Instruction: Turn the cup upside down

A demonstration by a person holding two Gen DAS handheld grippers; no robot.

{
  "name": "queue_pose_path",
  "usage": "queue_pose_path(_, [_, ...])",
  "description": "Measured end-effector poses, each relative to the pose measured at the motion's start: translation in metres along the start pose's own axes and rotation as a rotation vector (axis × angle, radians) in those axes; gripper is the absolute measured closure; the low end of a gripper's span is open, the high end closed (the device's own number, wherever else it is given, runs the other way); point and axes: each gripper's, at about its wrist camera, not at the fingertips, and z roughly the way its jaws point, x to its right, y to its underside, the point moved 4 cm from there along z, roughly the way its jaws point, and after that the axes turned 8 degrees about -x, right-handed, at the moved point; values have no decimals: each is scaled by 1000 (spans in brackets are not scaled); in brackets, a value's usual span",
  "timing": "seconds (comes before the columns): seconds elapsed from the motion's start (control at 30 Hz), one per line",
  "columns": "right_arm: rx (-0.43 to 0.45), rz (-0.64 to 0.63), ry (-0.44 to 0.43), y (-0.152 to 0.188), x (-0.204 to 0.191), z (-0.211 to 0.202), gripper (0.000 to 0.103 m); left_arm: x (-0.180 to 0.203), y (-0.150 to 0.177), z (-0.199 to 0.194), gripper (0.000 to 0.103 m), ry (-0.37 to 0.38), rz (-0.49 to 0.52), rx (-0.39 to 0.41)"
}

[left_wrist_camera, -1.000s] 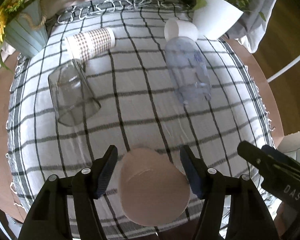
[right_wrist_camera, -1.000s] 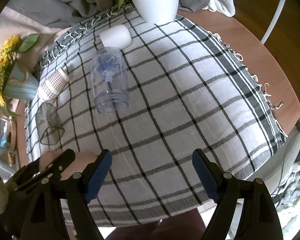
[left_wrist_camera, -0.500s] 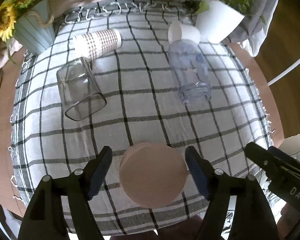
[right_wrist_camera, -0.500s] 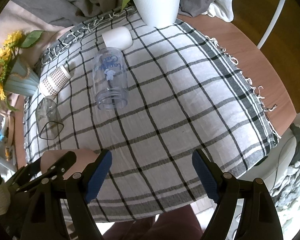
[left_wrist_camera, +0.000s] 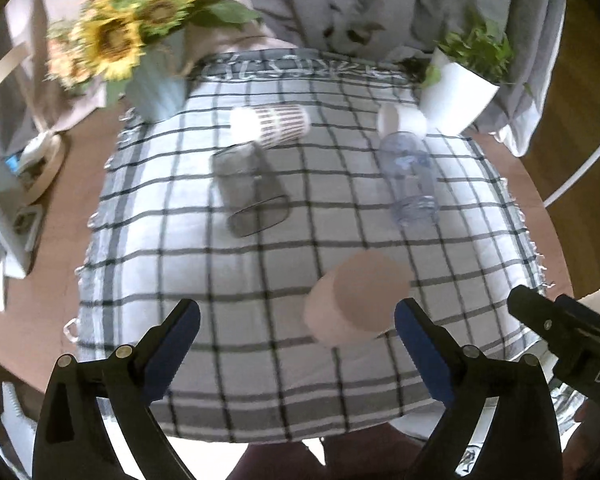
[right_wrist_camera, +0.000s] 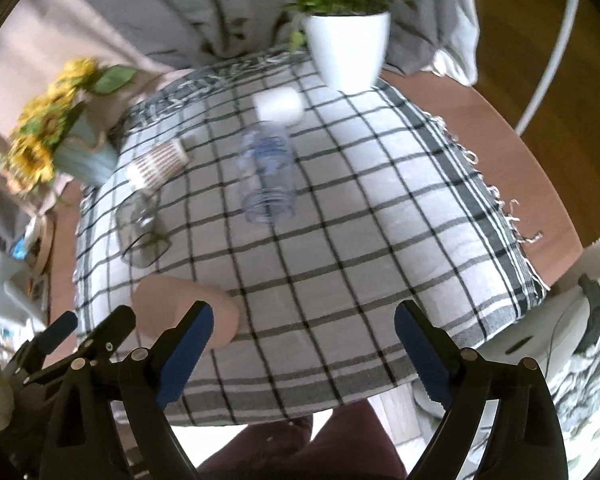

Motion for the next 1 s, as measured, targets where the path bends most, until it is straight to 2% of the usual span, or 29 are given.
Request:
queue_pose_path(0.37, [34, -130, -40, 27, -47, -10, 11, -42, 21, -27, 3, -104, -70, 51])
queue_pose_path(0.7, [90, -145, -34, 37, -66, -25, 7, -59, 26, -44, 1, -74, -99, 82])
queue_pose_path(1.0, [104, -139, -38, 38, -74, -29, 7, -65, 21, -54, 1, -86, -89, 122])
